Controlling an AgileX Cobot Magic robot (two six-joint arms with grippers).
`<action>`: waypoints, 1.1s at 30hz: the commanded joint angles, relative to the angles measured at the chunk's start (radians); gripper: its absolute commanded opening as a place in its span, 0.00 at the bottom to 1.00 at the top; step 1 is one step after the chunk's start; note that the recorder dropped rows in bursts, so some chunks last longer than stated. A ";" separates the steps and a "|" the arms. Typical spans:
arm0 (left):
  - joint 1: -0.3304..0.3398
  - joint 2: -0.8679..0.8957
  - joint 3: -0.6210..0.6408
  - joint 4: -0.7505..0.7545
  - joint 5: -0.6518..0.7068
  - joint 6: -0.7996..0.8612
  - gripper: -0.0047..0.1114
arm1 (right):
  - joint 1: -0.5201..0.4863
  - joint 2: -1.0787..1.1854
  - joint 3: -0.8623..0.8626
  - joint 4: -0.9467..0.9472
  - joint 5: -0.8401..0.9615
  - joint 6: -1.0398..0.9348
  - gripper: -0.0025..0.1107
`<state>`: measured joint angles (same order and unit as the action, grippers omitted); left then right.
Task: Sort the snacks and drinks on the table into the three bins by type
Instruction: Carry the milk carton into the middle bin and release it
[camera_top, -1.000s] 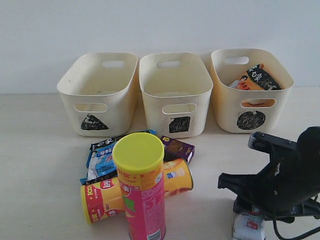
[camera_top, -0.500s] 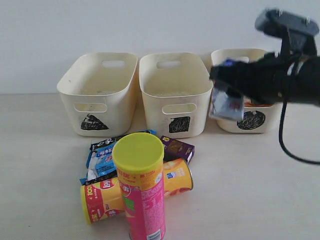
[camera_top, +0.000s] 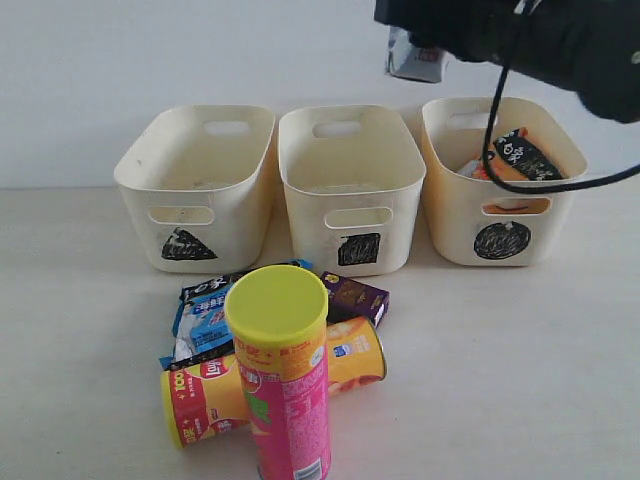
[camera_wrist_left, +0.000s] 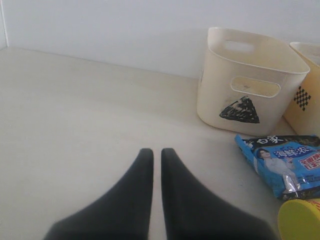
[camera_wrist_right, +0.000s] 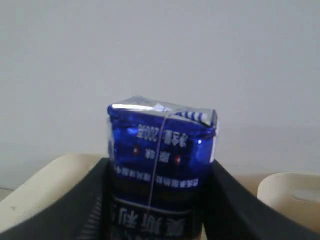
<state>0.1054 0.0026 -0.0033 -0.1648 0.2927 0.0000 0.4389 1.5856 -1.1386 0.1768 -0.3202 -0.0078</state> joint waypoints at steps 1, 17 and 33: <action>0.001 -0.003 0.003 -0.008 -0.004 0.000 0.08 | -0.001 0.129 -0.063 -0.005 -0.090 -0.009 0.03; 0.001 -0.003 0.003 -0.008 -0.004 0.000 0.08 | -0.001 0.491 -0.299 -0.005 -0.019 -0.032 0.03; 0.001 -0.003 0.003 -0.008 -0.004 0.000 0.08 | -0.001 0.520 -0.308 -0.005 0.004 -0.136 0.46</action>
<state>0.1054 0.0026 -0.0033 -0.1648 0.2927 0.0000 0.4389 2.1176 -1.4345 0.1748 -0.2830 -0.1310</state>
